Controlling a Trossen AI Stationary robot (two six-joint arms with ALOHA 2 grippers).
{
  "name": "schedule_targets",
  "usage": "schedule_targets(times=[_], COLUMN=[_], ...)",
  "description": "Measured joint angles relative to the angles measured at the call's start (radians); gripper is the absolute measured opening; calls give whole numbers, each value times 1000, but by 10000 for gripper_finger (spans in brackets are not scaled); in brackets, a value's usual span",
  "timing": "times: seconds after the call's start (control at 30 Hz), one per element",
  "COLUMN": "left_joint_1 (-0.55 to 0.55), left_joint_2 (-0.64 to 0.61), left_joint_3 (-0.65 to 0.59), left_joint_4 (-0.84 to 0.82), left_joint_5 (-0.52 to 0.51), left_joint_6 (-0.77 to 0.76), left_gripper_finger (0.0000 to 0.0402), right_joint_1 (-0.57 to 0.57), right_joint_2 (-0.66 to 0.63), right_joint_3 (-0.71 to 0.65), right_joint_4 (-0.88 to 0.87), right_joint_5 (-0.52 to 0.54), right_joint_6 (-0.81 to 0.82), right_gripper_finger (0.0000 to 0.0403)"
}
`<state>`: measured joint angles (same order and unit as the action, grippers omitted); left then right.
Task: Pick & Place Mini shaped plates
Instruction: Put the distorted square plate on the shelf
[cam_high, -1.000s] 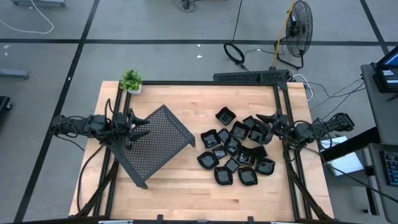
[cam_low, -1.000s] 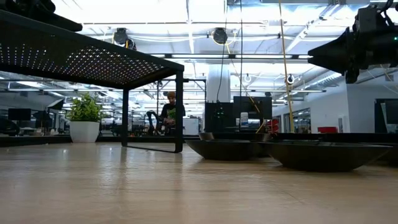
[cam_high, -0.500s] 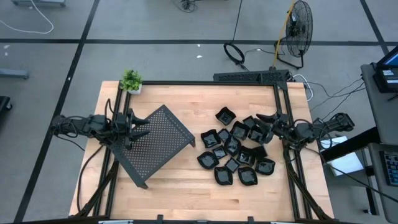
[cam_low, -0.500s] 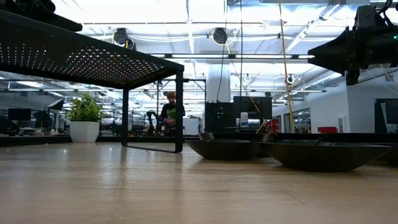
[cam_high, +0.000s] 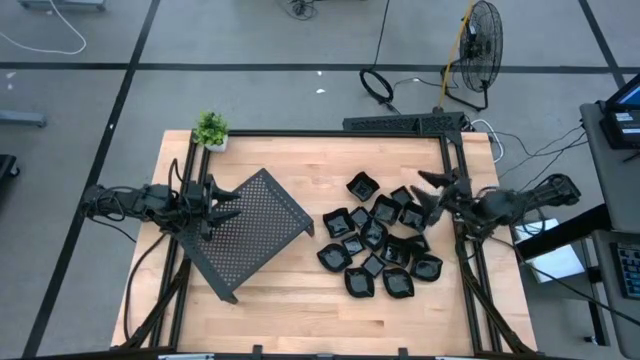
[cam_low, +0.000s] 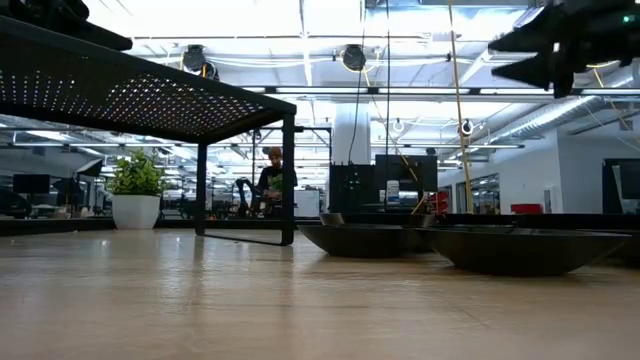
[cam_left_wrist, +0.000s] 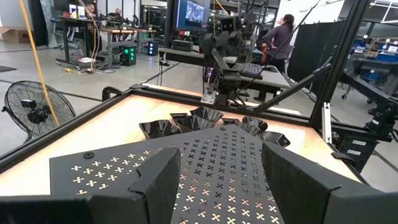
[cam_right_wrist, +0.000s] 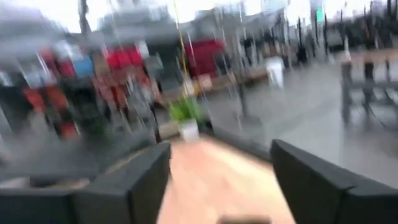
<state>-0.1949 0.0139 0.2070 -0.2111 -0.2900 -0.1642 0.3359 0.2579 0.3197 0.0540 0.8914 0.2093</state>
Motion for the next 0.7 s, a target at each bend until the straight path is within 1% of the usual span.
schedule_targets(times=[0.07, 0.17, 0.27, 0.37, 0.43, 0.47, 0.6, 0.7], left_joint_1=[0, 0, 0, 0, 0, 0, 0, 0], left_joint_2=[0, 0, 0, 0, 0, 0, 0, 0], left_joint_3=[0, 0, 0, 0, 0, 0, 0, 0], left_joint_4=[-1, -1, -1, -1, -1, -1, -1, -1], left_joint_5=[0, 0, 0, 0, 0, 0, 0, 0], left_joint_6=[0, 0, 0, 0, 0, 0, 0, 0], left_gripper_finger=[228, 228, 228, 228, 228, 228, 228, 228], right_joint_1=[0, -2, -3, -3, -3, -2, -4, -25], right_joint_2=[70, 176, 262, 324, 364, 381, 439, 465], right_joint_3=[94, 211, 289, 307, 296, 290, 287, 286], right_joint_4=[-238, -635, -938, -1122, -1183, -1189, -1158, -1169], right_joint_5=[24, 0, -124, -287, -382, -392, -398, -363], right_joint_6=[197, 540, 857, 1076, 1159, 1156, 1151, 1125], right_gripper_finger=[298, 300, 285, 267, 256, 250, 235, 228])
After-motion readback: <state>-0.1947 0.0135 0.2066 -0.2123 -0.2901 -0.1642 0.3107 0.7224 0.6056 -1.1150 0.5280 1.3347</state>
